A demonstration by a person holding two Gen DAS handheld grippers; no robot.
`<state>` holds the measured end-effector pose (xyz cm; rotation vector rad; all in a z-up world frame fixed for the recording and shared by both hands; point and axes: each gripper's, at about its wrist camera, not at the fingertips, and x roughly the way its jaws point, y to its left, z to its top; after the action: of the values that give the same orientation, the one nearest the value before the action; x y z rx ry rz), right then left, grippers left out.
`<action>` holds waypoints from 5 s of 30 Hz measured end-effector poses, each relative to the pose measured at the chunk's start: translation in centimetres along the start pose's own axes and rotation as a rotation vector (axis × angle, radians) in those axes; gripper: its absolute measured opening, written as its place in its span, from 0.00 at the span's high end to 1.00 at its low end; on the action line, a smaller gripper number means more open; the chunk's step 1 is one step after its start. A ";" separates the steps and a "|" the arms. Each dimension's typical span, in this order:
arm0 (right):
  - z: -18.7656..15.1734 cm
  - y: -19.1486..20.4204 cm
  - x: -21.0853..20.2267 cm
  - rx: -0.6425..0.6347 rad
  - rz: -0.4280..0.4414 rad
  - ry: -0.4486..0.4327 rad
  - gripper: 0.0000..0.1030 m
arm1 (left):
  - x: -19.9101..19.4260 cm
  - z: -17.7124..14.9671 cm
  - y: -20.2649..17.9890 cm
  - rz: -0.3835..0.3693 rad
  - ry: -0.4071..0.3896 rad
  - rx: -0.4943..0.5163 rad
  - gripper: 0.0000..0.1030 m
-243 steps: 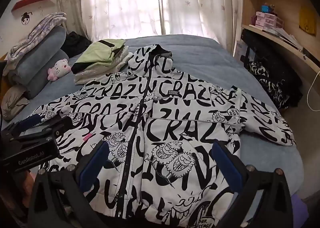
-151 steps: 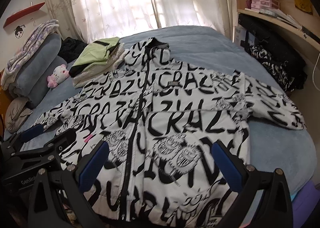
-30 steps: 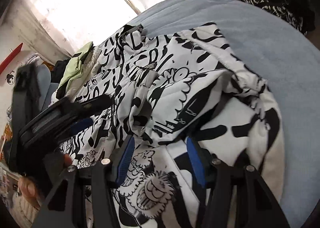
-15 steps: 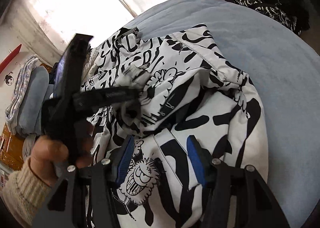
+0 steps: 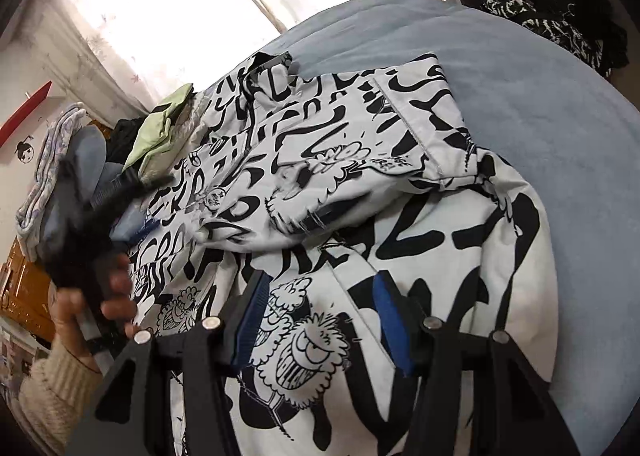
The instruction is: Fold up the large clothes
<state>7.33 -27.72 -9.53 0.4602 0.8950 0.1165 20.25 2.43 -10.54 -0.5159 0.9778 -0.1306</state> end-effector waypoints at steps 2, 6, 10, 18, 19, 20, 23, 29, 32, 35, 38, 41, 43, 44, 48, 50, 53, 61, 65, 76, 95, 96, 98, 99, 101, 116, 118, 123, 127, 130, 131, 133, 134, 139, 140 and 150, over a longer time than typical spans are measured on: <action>0.4 0.2 -0.1 -0.005 0.004 0.006 0.47 | 0.3 0.2 2.0 -0.021 0.018 -0.049 0.15; 2.1 0.4 -0.7 -0.012 0.006 0.010 0.47 | 1.0 1.7 3.6 -0.068 0.041 -0.091 0.15; 5.8 -0.9 -0.9 0.021 0.005 -0.002 0.47 | 2.5 3.0 3.1 -0.081 0.080 -0.016 0.15; 15.0 -5.6 2.9 0.083 -0.073 -0.012 0.47 | 7.4 3.6 -0.3 0.014 0.192 0.163 0.39; 16.0 -6.6 3.9 0.102 -0.090 0.001 0.47 | 7.6 3.8 -0.7 0.025 0.195 0.177 0.53; 16.9 -7.5 4.9 0.112 -0.107 0.010 0.47 | 7.9 4.1 -1.4 0.061 0.202 0.194 0.69; 18.8 -10.2 7.8 0.147 -0.134 0.055 0.47 | 6.8 5.3 -3.0 0.083 0.144 0.266 0.73; 20.0 -14.0 12.7 0.259 -0.051 0.112 0.47 | 4.0 7.7 -6.0 0.103 -0.047 0.385 0.75; 20.0 -11.8 13.0 0.140 -0.129 0.067 0.94 | 4.3 8.1 -6.6 0.115 -0.090 0.412 0.75; 20.2 -11.3 11.4 0.099 -0.166 -0.071 0.97 | 5.6 7.7 -6.4 0.141 -0.128 0.443 0.74; 19.7 -12.8 13.4 0.110 -0.267 0.012 0.94 | 9.3 6.7 -4.7 0.211 0.011 0.427 0.71; 19.4 -13.2 12.5 0.148 -0.230 0.053 0.84 | 10.3 6.4 -3.5 0.195 0.051 0.372 0.67; 19.0 -12.7 11.1 0.154 -0.166 0.092 0.65 | 9.8 6.7 -3.2 0.175 0.064 0.348 0.60; 18.7 -12.4 10.5 0.145 -0.147 0.098 0.55 | 9.4 6.9 -2.8 0.146 0.091 0.327 0.54; 15.3 -10.1 6.8 0.056 -0.094 0.146 0.45 | 8.0 6.9 -1.2 0.138 0.110 0.279 0.41; 12.9 -9.6 5.6 0.026 -0.099 0.192 0.45 | 7.4 6.8 -0.3 0.118 0.128 0.256 0.41; 10.3 -9.3 5.3 0.009 -0.088 0.236 0.45 | 6.5 5.9 0.4 0.092 0.117 0.236 0.41; 8.5 -7.2 5.3 -0.074 -0.181 0.151 0.73 | 6.2 3.5 -2.7 0.223 0.050 0.402 0.73; 7.4 -8.0 6.2 -0.069 -0.266 0.194 0.66 | 6.6 3.2 -1.5 0.227 0.091 0.356 0.69; 10.0 1.0 2.5 -0.121 -0.168 0.106 0.59 | 0.5 3.2 -4.8 0.165 -0.027 0.394 0.62; 8.8 1.0 13.5 -0.019 -0.157 0.106 0.65 | 8.7 0.9 -6.3 0.111 0.071 0.336 0.60; 9.4 -0.5 12.7 -0.008 -0.216 0.073 0.65 | 8.5 1.5 -5.5 0.098 0.072 0.311 0.60; 10.1 -4.3 10.8 0.067 -0.242 0.036 0.65 | 8.1 2.4 -4.2 0.071 0.077 0.260 0.68; 10.0 -5.2 10.2 0.094 -0.210 0.035 0.67 | 7.9 2.7 -3.7 0.056 0.087 0.240 0.70; 9.7 -6.4 9.2 0.122 -0.171 0.041 0.73 | 7.5 3.1 -3.0 0.038 0.096 0.214 0.70; 6.2 -2.2 6.0 0.117 -0.194 0.068 0.59 | 0.3 1.3 -5.6 0.107 0.004 0.305 0.48; 5.6 -2.0 5.5 0.132 -0.186 0.074 0.59 | -0.6 1.1 -5.6 0.101 0.005 0.300 0.48; 4.1 -1.0 4.4 0.150 -0.173 0.074 0.59 | -3.0 0.2 -5.4 0.092 -0.007 0.308 0.48; 3.2 0.9 3.6 0.131 -0.151 0.075 0.59 | -4.9 -0.7 -5.1 0.083 -0.024 0.321 0.48; 2.7 2.9 3.0 0.100 -0.134 0.067 0.59 | -6.6 -1.5 -4.7 0.084 -0.036 0.336 0.48; 2.5 3.4 2.8 0.091 -0.128 0.064 0.59 | -7.2 -1.8 -4.5 0.082 -0.042 0.341 0.48; 2.1 4.9 2.3 0.066 -0.114 0.056 0.59 | -8.3 -2.2 -4.1 0.081 -0.045 0.348 0.48; 1.9 5.6 2.1 0.054 -0.107 0.054 0.59 | -8.7 -2.5 -3.9 0.084 -0.048 0.349 0.48; 0.9 8.9 1.4 -0.007 -0.085 0.046 0.59 | -11.2 -3.5 -2.8 0.089 -0.068 0.361 0.48; 0.7 9.5 1.2 -0.019 -0.081 0.044 0.59 | -11.8 -3.6 -2.5 0.091 -0.073 0.361 0.48; -1.6 15.7 0.2 -0.152 -0.053 0.029 0.59 | -16.5 -4.4 1.6 0.088 -0.115 0.322 0.45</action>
<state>7.71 -13.01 -3.72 0.2943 0.9184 0.1422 7.20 7.74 -0.72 -0.1819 0.8454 -0.1740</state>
